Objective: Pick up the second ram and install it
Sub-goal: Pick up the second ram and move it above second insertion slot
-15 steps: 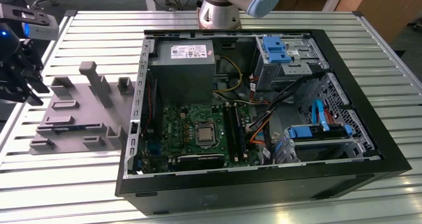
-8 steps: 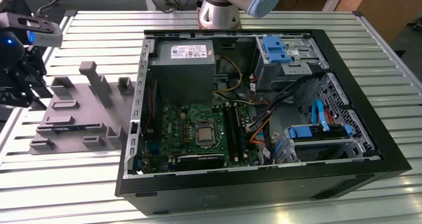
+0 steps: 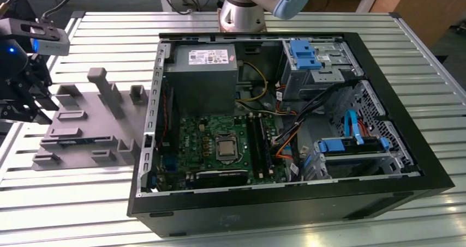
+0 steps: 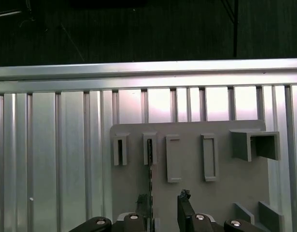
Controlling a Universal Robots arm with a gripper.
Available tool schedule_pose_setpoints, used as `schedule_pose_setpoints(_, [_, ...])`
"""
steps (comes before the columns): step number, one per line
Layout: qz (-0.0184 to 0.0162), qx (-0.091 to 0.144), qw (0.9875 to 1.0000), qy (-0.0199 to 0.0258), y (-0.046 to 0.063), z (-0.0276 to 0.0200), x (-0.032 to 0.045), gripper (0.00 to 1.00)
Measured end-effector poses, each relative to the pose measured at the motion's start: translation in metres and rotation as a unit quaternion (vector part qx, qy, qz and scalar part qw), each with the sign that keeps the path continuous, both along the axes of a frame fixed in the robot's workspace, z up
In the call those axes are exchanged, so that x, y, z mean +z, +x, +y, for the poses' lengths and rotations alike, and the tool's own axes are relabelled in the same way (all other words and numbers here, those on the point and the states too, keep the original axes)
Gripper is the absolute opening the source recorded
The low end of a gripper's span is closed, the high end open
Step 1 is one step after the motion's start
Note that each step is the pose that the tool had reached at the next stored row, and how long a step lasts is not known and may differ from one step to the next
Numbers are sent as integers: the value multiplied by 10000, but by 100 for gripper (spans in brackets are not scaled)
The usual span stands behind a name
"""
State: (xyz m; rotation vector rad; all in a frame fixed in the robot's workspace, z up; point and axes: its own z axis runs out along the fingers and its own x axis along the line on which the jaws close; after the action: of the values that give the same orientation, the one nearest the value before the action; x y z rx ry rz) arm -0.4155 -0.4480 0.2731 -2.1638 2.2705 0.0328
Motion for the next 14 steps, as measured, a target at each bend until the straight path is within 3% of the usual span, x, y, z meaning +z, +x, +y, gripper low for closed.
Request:
schedule_pose_setpoints(5, [-1, -12, 10000, -2, 10, -1, -11, 38])
schedule_pose_setpoints(14, [-5, -120, 9999, -5, 32, -9, -163, 38])
